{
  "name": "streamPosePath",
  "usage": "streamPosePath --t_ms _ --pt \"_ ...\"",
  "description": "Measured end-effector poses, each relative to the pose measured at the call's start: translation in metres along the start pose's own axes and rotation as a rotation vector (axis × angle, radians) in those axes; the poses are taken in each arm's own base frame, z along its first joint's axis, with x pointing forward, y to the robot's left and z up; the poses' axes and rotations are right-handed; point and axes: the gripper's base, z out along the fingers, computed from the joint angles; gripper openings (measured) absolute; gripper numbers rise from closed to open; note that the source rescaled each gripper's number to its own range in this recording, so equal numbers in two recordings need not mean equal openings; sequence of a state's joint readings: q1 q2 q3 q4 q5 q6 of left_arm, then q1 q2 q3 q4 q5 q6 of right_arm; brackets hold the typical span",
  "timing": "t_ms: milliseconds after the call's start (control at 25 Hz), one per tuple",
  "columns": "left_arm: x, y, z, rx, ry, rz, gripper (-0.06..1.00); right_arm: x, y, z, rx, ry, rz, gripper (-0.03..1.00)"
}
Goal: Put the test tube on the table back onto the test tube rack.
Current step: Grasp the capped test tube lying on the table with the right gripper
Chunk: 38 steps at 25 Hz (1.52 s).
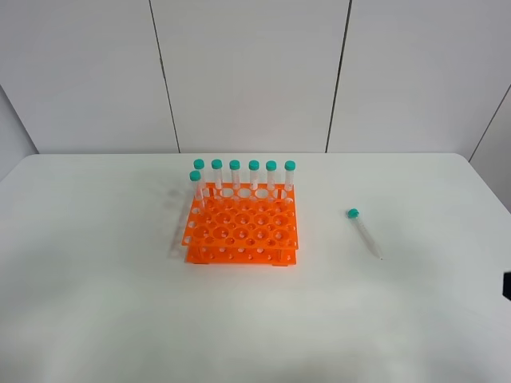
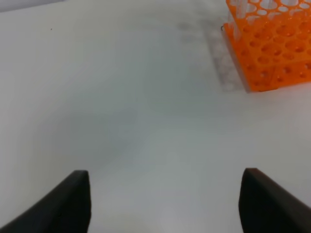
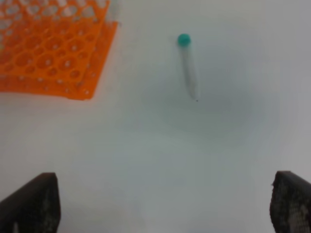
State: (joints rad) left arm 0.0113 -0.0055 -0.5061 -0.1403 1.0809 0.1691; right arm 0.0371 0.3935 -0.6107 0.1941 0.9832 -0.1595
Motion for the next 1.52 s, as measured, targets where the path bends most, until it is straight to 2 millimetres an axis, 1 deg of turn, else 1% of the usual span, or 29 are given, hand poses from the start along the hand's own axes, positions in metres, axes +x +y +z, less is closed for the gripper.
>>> streamPosePath --t_ms 80,200,320,400,440,480,560,640,760,840,1000,1080,1160,1280,1400,1520 --pt "0.0 0.0 0.0 0.0 0.0 0.0 0.61 -0.027 -0.001 0.005 -0.009 0.026 -0.021 1.0" --pt "0.0 0.0 0.0 0.0 0.0 0.0 0.61 -0.07 -0.005 0.018 -0.022 0.088 -0.019 1.0" --pt "0.0 0.0 0.0 0.0 0.0 0.0 0.61 -0.11 -0.01 0.041 -0.034 0.176 -0.017 1.0" --pt "0.0 0.0 0.0 0.0 0.0 0.0 0.61 -0.133 -0.015 0.066 -0.043 0.256 -0.013 1.0" --pt "0.0 0.0 0.0 0.0 0.0 0.0 0.61 -0.14 -0.018 0.082 -0.049 0.312 -0.007 1.0" --pt "0.0 0.0 0.0 0.0 0.0 0.0 0.61 -0.148 -0.021 0.094 -0.053 0.343 -0.005 1.0" --pt "0.0 0.0 0.0 0.0 0.0 0.0 0.61 -0.159 -0.026 0.124 -0.066 0.431 0.001 1.0" --pt "0.0 0.0 0.0 0.0 0.0 0.0 0.61 -0.167 -0.025 0.149 -0.08 0.485 -0.032 1.0" --pt "0.0 0.0 0.0 0.0 0.0 0.0 0.61 -0.168 -0.017 0.192 -0.099 0.566 -0.096 1.0" --pt "0.0 0.0 0.0 0.0 0.0 0.0 0.61 -0.163 -0.011 0.223 -0.082 0.616 -0.149 1.0" --pt "0.0 0.0 0.0 0.0 0.0 0.0 0.61 -0.139 -0.005 0.274 -0.004 0.734 -0.173 1.0" --pt "0.0 0.0 0.0 0.0 0.0 0.0 0.61 -0.127 -0.007 0.293 0.032 0.791 -0.16 1.0" --pt "0.0 0.0 0.0 0.0 0.0 0.0 0.61 -0.115 -0.009 0.308 0.045 0.842 -0.151 1.0" --pt "0.0 0.0 0.0 0.0 0.0 0.0 0.61 -0.102 -0.011 0.323 0.051 0.894 -0.143 0.99" --pt "0.0 0.0 0.0 0.0 0.0 0.0 0.61 -0.092 -0.014 0.335 0.067 0.923 -0.166 0.99" --pt "0.0 0.0 0.0 0.0 0.0 0.0 0.61 -0.089 -0.018 0.344 0.095 0.906 -0.212 0.98"
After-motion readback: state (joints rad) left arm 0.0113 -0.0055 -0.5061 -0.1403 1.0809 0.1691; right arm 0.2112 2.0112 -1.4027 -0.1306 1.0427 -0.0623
